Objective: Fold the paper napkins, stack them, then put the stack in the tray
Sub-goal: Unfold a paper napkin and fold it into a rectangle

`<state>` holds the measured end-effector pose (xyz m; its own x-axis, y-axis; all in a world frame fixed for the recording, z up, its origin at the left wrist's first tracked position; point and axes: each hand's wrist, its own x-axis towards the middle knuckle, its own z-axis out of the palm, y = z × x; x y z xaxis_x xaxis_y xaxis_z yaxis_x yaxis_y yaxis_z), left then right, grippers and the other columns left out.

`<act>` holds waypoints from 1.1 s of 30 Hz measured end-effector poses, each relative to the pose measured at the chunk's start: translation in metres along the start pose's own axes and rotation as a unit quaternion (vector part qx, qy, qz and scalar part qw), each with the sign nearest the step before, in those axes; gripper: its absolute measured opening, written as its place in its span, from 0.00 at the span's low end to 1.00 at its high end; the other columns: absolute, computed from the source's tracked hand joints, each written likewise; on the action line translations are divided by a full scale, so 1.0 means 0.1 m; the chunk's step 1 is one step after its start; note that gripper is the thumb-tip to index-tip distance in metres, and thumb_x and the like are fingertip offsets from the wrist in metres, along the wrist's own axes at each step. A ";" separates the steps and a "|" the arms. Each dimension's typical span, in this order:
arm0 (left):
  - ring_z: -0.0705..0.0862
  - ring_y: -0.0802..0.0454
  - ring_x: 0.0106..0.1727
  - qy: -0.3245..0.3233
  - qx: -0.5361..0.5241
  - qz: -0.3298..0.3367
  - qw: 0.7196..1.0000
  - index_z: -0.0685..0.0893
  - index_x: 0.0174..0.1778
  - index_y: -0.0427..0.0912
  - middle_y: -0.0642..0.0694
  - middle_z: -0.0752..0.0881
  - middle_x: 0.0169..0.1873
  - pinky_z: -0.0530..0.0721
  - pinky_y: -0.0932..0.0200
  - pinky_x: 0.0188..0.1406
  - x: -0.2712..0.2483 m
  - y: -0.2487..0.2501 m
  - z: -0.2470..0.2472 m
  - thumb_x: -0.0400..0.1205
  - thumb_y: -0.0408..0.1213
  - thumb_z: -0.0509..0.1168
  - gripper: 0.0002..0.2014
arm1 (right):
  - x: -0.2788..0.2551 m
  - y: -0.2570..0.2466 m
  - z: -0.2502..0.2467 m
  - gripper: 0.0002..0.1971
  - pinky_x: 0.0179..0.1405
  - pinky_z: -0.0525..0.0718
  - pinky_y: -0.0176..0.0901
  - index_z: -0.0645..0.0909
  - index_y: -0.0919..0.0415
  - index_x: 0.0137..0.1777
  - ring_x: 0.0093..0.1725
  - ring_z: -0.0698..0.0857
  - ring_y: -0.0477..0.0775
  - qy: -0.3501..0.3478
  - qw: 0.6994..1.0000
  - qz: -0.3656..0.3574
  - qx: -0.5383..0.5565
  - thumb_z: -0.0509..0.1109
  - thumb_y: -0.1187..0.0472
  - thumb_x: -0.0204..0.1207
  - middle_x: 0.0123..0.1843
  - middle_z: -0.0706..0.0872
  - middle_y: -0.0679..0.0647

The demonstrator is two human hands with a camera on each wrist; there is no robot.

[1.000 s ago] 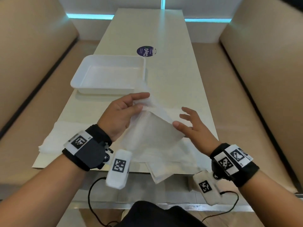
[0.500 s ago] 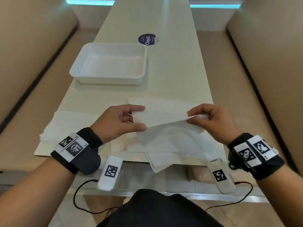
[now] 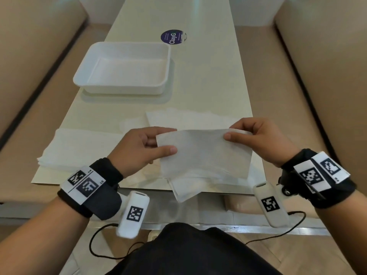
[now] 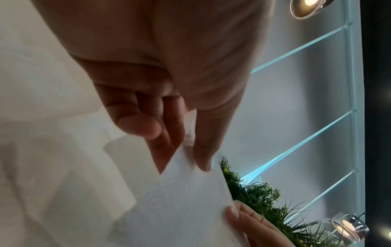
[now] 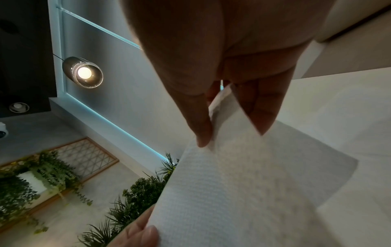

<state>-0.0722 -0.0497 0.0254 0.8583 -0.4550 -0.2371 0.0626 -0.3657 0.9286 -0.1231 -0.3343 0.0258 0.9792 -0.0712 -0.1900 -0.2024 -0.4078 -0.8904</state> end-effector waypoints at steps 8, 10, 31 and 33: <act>0.77 0.64 0.24 0.057 0.001 -0.058 0.997 0.89 0.41 0.41 0.58 0.84 0.25 0.71 0.72 0.23 0.20 -0.10 0.00 0.78 0.42 0.72 0.08 | 0.18 0.07 -0.17 0.11 0.28 0.78 0.35 0.86 0.55 0.45 0.26 0.81 0.44 -0.024 0.995 0.075 -0.059 0.79 0.50 0.68 0.30 0.87 0.49; 0.78 0.67 0.26 0.081 0.030 -0.085 0.993 0.88 0.41 0.41 0.61 0.84 0.27 0.73 0.73 0.27 0.34 -0.19 0.05 0.79 0.43 0.72 0.08 | 0.30 0.13 -0.17 0.12 0.27 0.74 0.35 0.85 0.53 0.44 0.23 0.78 0.43 -0.016 0.989 0.099 -0.109 0.79 0.48 0.68 0.24 0.84 0.48; 0.30 0.50 0.83 -0.117 0.534 -0.005 0.837 0.33 0.84 0.44 0.46 0.30 0.83 0.33 0.48 0.82 0.44 -0.58 0.91 0.86 0.60 0.41 0.37 | 0.13 0.64 0.56 0.34 0.82 0.38 0.57 0.31 0.54 0.83 0.83 0.32 0.53 -0.184 0.851 -0.029 -0.491 0.42 0.42 0.86 0.84 0.30 0.49; 0.28 0.51 0.83 -0.111 0.533 -0.027 0.839 0.31 0.83 0.45 0.46 0.28 0.82 0.32 0.46 0.82 0.43 -0.59 0.84 0.83 0.66 0.42 0.42 | 0.12 0.70 0.51 0.36 0.82 0.35 0.57 0.29 0.53 0.83 0.83 0.30 0.51 -0.180 0.855 -0.026 -0.485 0.41 0.38 0.84 0.83 0.27 0.48</act>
<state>-0.0820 -0.1158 -0.0632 0.7450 -0.5114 -0.4284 -0.4938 -0.8545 0.1612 -0.1263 -0.3173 -0.0598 0.8837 0.1840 -0.4304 0.1197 -0.9778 -0.1722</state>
